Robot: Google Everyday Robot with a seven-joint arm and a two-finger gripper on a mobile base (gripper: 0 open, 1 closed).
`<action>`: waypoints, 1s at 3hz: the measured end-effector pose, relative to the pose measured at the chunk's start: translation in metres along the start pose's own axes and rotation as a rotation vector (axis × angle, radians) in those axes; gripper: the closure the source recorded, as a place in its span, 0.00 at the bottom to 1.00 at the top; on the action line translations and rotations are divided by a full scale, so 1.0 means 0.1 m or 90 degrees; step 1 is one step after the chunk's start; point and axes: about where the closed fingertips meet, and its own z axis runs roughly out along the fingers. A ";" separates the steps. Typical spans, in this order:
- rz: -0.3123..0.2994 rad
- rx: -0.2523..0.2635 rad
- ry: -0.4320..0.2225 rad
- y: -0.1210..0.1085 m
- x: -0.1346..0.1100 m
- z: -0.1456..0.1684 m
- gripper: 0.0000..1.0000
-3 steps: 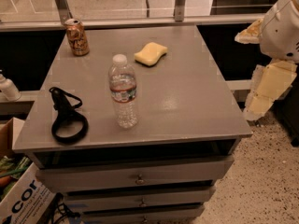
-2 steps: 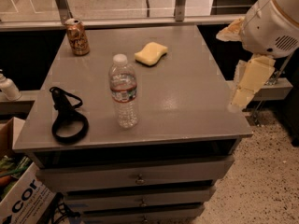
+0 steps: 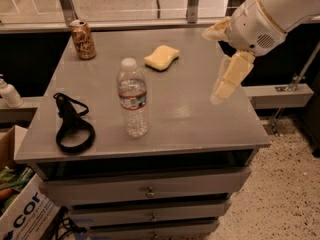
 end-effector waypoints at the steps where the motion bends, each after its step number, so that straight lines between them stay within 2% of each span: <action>1: -0.011 -0.026 -0.071 -0.12 -0.15 0.19 0.00; 2: 0.004 -0.058 -0.159 -0.12 -0.30 0.42 0.00; 3: 0.004 -0.058 -0.160 -0.12 -0.30 0.43 0.00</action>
Offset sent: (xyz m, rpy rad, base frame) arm 0.0208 0.0644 -0.0298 0.3835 0.1274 0.1282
